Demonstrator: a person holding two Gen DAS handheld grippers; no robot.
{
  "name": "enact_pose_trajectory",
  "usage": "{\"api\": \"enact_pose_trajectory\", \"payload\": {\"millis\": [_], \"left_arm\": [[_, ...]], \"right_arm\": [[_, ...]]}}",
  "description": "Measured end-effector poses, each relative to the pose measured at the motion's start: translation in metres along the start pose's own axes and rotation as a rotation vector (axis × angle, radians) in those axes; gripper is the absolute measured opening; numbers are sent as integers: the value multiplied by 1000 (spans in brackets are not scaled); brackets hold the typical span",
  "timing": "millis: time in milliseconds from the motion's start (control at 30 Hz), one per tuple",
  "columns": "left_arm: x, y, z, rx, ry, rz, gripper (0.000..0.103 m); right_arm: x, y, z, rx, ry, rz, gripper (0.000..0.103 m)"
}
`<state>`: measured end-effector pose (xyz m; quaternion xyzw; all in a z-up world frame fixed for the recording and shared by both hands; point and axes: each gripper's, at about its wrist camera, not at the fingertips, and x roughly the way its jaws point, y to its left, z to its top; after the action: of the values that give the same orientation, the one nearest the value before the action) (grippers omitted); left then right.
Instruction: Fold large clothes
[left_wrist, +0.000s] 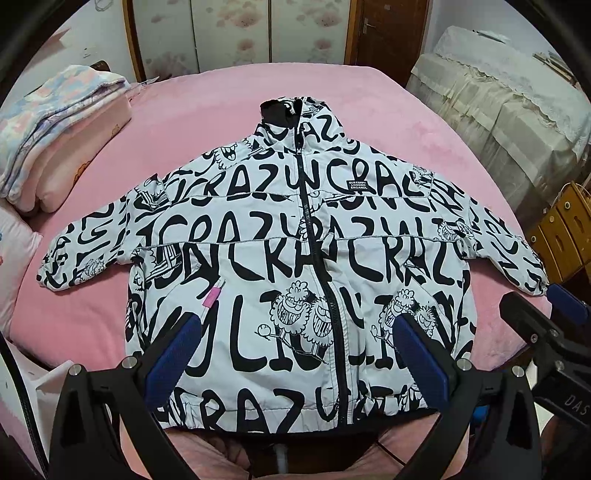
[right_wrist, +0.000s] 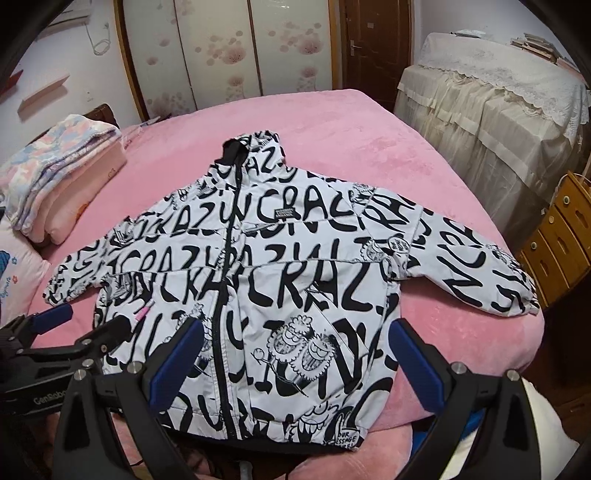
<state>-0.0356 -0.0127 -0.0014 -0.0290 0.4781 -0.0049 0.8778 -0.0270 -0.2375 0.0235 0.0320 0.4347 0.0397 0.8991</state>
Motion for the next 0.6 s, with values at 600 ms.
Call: {"api": "enact_pose_trajectory", "payload": {"millis": [600], "left_arm": [[-13, -66, 62, 125, -71, 6, 103]], "right_arm": [[-21, -70, 26, 92, -115, -19, 101]]}}
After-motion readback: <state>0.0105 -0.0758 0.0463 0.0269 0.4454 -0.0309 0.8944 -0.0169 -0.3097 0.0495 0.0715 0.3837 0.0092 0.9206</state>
